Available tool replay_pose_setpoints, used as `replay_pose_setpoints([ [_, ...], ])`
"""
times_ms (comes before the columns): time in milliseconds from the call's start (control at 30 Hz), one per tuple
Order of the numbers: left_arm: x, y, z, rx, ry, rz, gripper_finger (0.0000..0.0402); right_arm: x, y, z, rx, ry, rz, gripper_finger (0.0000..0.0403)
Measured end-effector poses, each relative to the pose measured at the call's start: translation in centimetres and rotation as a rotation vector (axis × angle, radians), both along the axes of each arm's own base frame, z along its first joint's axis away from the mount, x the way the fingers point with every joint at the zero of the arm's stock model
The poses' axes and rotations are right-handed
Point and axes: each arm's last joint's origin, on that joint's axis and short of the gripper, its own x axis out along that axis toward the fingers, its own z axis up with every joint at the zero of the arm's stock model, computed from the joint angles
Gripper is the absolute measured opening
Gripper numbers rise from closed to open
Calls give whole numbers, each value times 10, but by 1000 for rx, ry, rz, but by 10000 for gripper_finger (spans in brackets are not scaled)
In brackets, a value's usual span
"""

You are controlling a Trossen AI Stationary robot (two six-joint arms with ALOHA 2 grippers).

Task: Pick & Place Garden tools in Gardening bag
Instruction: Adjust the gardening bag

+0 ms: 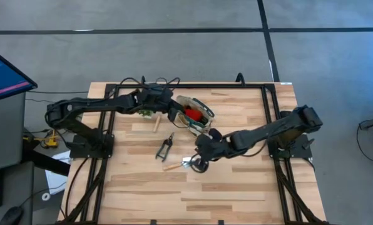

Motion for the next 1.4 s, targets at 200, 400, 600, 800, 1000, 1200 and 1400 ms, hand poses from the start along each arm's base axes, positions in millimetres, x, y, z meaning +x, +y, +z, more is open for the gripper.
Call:
replay_pose_setpoints([
  [200, 7, 3, -14, -30, 34, -26, 1, 20, -1, -32, -59, 5, -97, 0],
  [400, 10, 3, -19, -21, 47, -35, 1, 34, -16, -51, -79, 5, -151, 0],
  [600, 9, 4, -24, -28, 80, -27, 1, 41, -37, -57, -91, 11, -195, 0],
  [800, 9, -2, -30, -48, 139, -44, 1, 40, -51, -58, -101, 42, -226, 0],
  [1000, 12, -15, -28, -61, 130, -105, 1, 29, -42, -64, -107, 150, -226, 0],
  [1200, 16, -29, -28, -74, 129, -142, 1, 14, -39, -68, -153, 276, -253, 0],
  [1400, 16, -30, -27, -62, 130, -128, 1, 19, -22, -65, -13, 239, -104, 0],
])
